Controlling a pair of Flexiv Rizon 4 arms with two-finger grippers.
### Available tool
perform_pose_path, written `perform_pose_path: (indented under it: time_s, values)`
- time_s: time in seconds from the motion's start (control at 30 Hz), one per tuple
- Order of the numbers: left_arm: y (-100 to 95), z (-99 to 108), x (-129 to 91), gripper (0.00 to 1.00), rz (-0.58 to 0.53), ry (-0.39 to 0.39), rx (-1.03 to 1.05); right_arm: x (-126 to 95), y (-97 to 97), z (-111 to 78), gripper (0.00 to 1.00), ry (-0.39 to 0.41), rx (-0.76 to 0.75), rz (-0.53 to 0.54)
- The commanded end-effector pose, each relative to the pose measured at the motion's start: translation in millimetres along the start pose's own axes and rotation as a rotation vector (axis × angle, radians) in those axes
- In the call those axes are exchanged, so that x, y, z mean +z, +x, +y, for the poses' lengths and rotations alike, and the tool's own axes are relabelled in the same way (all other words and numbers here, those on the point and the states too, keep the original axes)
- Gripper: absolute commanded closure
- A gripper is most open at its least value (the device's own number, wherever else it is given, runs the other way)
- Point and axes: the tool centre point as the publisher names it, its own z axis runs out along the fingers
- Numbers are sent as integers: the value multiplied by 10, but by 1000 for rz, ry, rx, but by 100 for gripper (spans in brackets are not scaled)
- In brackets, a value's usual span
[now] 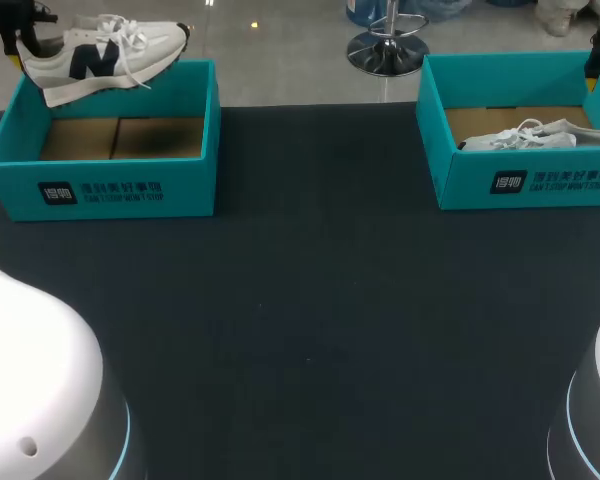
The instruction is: Take the shoe out of the shoebox, open the shoe tongue, remove and reinsert the insole, then place the shoe into the shoebox
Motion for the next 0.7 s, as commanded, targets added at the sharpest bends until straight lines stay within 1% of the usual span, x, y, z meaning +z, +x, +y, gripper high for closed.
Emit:
perform_pose_path:
  time_s: [0.03,0.1,0.37,0.47,0.7]
  values:
    - [-44,-330,-138,100,15,-85,-4,-2,-3,-4,0,-1,1,0]
    - [-51,-354,-176,100,18,-86,-9,-2,-3,-4,0,-1,1,0]
    - [-142,-571,-313,100,30,-98,-4,-2,-3,-4,0,-1,1,0]
    - [-201,-679,-355,100,39,-96,-8,-2,-3,-4,0,-1,1,0]
    - [-263,-896,-488,100,58,-110,-15,-2,-3,-4,0,-1,1,0]
